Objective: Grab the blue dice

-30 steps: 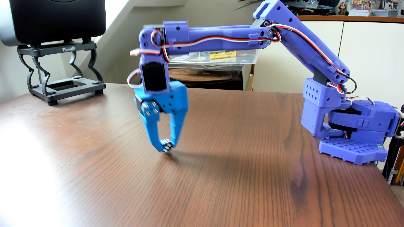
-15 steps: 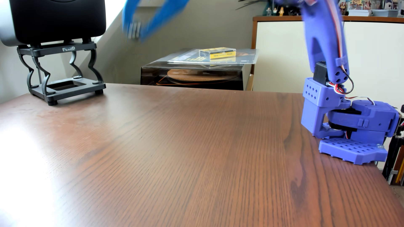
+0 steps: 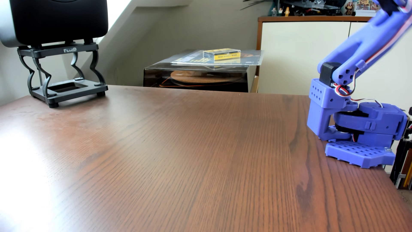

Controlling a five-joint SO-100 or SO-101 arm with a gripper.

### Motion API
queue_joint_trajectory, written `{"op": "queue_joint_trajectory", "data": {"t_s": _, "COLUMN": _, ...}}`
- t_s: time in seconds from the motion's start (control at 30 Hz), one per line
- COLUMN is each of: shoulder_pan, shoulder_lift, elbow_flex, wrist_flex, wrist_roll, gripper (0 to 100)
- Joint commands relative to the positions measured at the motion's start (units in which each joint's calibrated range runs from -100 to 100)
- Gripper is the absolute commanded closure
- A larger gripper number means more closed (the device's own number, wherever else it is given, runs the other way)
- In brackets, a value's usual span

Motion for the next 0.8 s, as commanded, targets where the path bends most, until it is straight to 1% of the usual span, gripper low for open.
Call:
{"op": "queue_joint_trajectory", "data": {"t_s": 0.0, "shoulder_pan": 3.6, "shoulder_lift": -11.2, "elbow_flex": 21.1, "wrist_flex": -8.8, "wrist_roll": 0.3, "gripper": 99}}
{"op": "queue_joint_trajectory", "data": {"t_s": 0.13, "shoulder_pan": 8.2, "shoulder_lift": -12.2, "elbow_flex": 24.3, "wrist_flex": -14.1, "wrist_roll": 0.3, "gripper": 99}}
{"op": "queue_joint_trajectory", "data": {"t_s": 0.23, "shoulder_pan": 11.9, "shoulder_lift": -12.7, "elbow_flex": 26.4, "wrist_flex": -15.5, "wrist_roll": 0.1, "gripper": 99}}
{"op": "queue_joint_trajectory", "data": {"t_s": 0.37, "shoulder_pan": 12.6, "shoulder_lift": -14.3, "elbow_flex": 29.4, "wrist_flex": -15.5, "wrist_roll": 0.1, "gripper": 99}}
{"op": "queue_joint_trajectory", "data": {"t_s": 0.57, "shoulder_pan": 11.8, "shoulder_lift": -16.8, "elbow_flex": 29.2, "wrist_flex": -15.3, "wrist_roll": 0.3, "gripper": 98}}
{"op": "queue_joint_trajectory", "data": {"t_s": 0.77, "shoulder_pan": 2.3, "shoulder_lift": -19.4, "elbow_flex": 32.4, "wrist_flex": -15.2, "wrist_roll": 3.7, "gripper": 98}}
